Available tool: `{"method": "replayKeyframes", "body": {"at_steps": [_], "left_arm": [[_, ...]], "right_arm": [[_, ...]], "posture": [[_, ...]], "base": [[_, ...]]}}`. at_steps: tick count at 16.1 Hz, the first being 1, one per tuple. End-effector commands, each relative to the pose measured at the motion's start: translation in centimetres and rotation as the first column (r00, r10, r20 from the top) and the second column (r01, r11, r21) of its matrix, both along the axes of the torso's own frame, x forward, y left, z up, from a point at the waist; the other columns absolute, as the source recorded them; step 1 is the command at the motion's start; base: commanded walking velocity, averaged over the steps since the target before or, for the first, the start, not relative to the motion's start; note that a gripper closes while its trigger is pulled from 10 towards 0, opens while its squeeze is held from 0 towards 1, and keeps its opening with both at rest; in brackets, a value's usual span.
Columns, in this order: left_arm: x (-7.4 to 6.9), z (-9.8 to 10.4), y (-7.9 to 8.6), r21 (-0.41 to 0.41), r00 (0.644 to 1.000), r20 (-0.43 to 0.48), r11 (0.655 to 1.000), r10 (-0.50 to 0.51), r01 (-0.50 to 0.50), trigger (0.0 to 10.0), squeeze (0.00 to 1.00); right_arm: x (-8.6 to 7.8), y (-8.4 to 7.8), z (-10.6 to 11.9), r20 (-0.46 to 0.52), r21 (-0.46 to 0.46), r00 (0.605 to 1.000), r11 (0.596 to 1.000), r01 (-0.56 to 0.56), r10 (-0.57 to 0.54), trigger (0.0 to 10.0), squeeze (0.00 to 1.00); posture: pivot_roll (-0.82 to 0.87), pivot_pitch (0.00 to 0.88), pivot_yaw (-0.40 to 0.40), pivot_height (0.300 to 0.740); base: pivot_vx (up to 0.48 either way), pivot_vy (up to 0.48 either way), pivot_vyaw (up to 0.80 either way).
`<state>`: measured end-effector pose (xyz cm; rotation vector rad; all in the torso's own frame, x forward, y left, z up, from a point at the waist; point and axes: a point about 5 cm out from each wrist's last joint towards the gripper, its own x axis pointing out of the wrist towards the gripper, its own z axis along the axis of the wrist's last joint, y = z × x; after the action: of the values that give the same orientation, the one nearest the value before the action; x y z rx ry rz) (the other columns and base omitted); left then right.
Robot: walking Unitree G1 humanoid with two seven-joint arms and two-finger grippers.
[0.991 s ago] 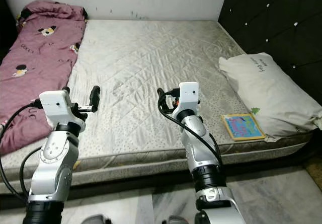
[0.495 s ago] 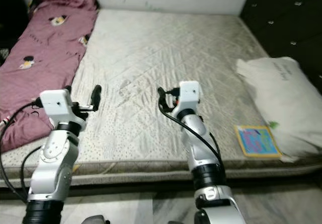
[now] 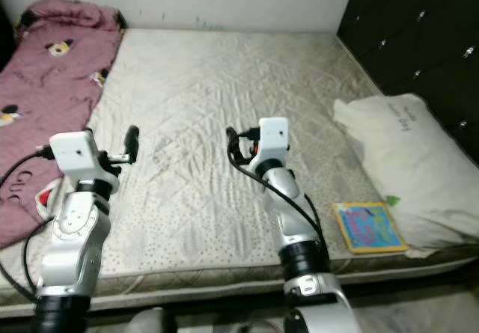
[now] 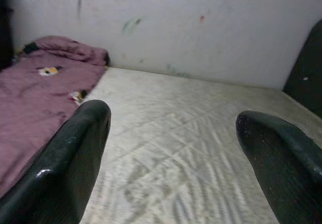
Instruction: Clean up the room
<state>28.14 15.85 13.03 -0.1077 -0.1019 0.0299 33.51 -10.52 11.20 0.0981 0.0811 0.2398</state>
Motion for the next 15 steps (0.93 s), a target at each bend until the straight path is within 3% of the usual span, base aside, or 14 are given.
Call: {"method": "replayKeyframes", "body": {"at_steps": [1,6,9,15], "left_arm": [[0.07,0.09,-0.73,0.001,0.999,0.002,0.999,-0.033,0.033,10.0,0.0],[0.36,0.1,-0.67,-0.008,0.999,-0.004,0.999,-0.034,0.034,10.0,0.0],[0.42,0.11,-0.67,-0.013,0.999,-0.006,0.999,-0.037,0.037,10.0,0.0],[0.38,0.12,-0.6,-0.019,0.999,-0.006,0.999,-0.043,0.043,10.0,0.0]], "right_arm": [[0.09,-0.89,0.05,0.003,-0.003,1.0,1.0,0.028,-0.028,10.0,0.0],[0.27,-0.6,0.26,0.015,-0.012,1.0,1.0,0.014,-0.014,10.0,0.0],[0.22,-0.43,0.36,0.025,-0.003,1.0,1.0,0.01,-0.01,10.0,0.0],[0.34,-0.4,0.24,0.015,-0.001,1.0,1.0,0.019,-0.019,10.0,0.0]], "posture": [[-0.04,0.0,-0.054,0.74],[-0.05,0.0,-0.052,0.74],[-0.05,0.0,-0.05,0.74],[-0.04,0.0,-0.05,0.74]], "base": [[0.0,0.472,0.0],[0.0,0.472,0.0],[0.0,0.469,0.74],[0.0,0.468,0.0]]}}
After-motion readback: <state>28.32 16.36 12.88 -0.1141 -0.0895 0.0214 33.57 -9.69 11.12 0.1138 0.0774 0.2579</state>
